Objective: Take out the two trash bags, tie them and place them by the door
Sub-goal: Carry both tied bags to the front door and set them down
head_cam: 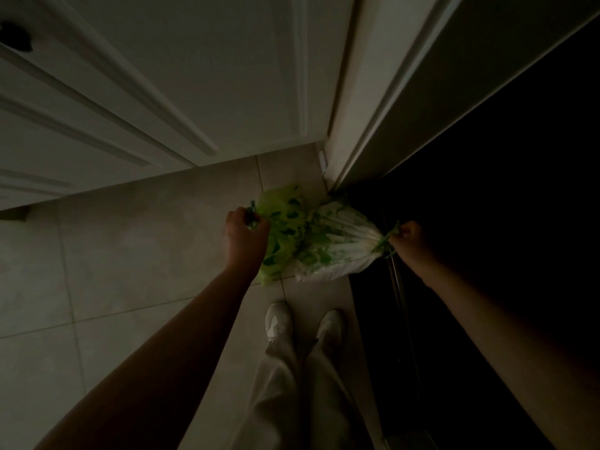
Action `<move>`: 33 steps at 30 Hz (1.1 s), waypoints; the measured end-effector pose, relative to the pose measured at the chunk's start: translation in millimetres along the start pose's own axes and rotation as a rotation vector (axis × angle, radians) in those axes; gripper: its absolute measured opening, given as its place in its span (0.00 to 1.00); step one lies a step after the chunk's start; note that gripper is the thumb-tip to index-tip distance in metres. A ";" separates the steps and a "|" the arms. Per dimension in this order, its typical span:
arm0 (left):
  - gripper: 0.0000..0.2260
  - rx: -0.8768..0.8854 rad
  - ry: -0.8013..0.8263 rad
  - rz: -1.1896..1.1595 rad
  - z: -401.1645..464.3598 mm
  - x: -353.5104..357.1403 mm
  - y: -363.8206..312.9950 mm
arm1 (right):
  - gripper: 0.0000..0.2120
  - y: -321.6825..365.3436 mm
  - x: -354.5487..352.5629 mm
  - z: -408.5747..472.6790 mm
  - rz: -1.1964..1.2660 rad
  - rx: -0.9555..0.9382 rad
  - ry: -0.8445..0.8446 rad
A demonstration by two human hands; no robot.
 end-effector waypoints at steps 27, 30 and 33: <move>0.08 -0.195 0.140 -0.383 89.0 26.7 -33.2 | 0.12 3.0 -22.6 51.3 -0.043 0.109 0.068; 0.08 -0.172 0.130 -0.377 93.3 23.2 -56.7 | 0.13 4.7 -32.2 47.8 -0.040 0.133 0.064; 0.09 -0.122 0.102 -0.324 102.8 18.1 -73.2 | 0.15 -0.2 -34.5 47.1 -0.049 0.158 0.055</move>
Point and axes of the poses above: each hand's wrist, its own z-axis towards the middle knuckle, its own x-axis out of the palm, y = z × x, the point moved 6 cm from there along z, towards the middle knuckle, and after that the axes turned 2 degrees about x, right-handed, at the moved point
